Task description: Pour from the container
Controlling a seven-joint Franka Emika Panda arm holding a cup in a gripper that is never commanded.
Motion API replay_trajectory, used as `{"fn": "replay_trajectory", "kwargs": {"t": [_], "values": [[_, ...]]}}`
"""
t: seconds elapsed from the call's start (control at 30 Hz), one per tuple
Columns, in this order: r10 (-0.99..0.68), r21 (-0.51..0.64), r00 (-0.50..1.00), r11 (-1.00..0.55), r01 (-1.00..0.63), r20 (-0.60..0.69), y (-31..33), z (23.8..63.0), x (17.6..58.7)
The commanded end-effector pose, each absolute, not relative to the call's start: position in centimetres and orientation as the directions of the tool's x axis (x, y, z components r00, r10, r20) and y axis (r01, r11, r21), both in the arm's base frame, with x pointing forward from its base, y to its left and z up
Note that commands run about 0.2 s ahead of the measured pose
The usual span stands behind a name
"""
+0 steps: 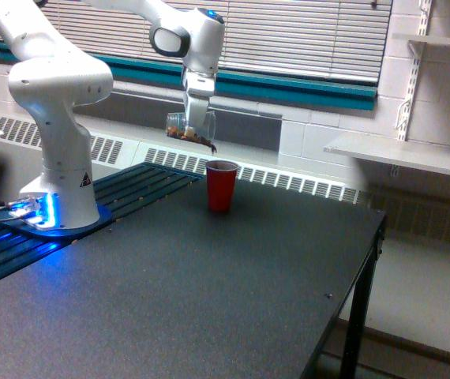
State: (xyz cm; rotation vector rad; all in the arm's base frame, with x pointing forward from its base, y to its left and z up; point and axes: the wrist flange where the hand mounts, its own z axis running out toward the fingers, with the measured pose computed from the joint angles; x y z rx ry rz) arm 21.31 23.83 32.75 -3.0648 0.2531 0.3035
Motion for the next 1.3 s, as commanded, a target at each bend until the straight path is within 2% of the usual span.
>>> {"fn": "replay_trajectory", "kwargs": {"t": [0.03,1.3], "values": [[-0.116,-0.035,0.97,-0.991,-0.126,-0.213,24.3,32.5,21.5],[-0.072,-0.001,0.957,-0.997,-0.075,-0.281,24.6,31.6,24.0]]}}
